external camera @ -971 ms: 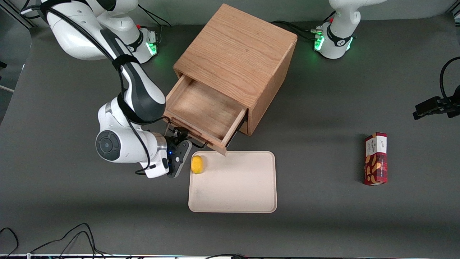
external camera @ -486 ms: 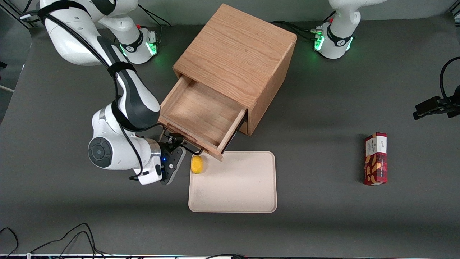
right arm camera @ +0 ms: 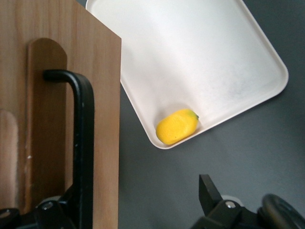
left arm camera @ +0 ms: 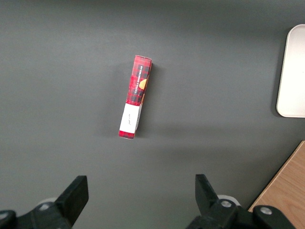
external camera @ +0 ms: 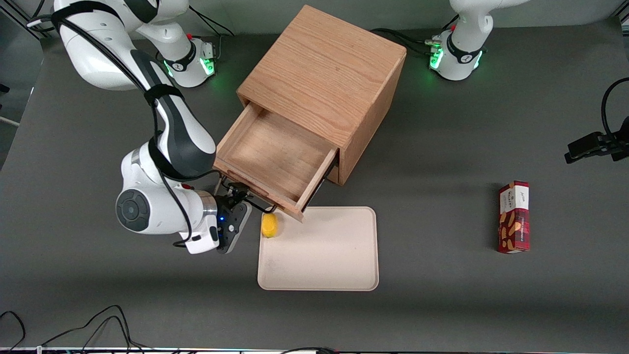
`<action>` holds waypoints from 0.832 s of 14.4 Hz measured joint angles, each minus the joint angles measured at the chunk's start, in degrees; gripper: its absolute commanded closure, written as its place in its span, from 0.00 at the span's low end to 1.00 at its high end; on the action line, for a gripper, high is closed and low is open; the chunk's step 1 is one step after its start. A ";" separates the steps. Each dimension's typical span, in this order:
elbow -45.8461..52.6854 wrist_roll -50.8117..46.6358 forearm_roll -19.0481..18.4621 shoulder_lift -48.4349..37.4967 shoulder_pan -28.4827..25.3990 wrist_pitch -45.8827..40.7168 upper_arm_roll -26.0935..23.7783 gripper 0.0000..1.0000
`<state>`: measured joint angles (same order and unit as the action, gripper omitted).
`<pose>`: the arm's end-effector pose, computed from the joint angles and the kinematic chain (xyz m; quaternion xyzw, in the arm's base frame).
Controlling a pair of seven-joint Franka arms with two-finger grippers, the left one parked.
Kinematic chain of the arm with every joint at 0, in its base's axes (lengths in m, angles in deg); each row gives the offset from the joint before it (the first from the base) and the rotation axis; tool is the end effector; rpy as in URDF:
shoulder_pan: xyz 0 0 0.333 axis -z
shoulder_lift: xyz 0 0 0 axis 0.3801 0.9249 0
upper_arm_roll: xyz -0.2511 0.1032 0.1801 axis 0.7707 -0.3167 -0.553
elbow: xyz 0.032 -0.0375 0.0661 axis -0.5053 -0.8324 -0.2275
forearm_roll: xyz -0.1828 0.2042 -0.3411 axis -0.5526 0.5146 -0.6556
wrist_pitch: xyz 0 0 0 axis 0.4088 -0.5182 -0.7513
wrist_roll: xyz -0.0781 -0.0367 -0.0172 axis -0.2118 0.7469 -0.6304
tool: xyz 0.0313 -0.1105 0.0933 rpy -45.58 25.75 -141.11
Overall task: Open upper drawer
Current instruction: 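Keep pulling the drawer further out with the right gripper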
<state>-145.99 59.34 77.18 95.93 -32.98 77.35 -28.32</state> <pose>0.7170 0.2912 0.3296 -0.8621 -0.4781 0.0322 0.1646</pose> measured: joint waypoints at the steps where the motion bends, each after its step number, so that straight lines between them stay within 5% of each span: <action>1: 0.50 0.01 0.00 0.00 0.06 -0.50 0.14 0.00; 12: 4.04 0.02 -0.12 0.05 0.15 -2.67 1.33 0.00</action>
<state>-141.95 59.36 77.06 95.98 -32.83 74.69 -26.99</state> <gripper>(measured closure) 0.000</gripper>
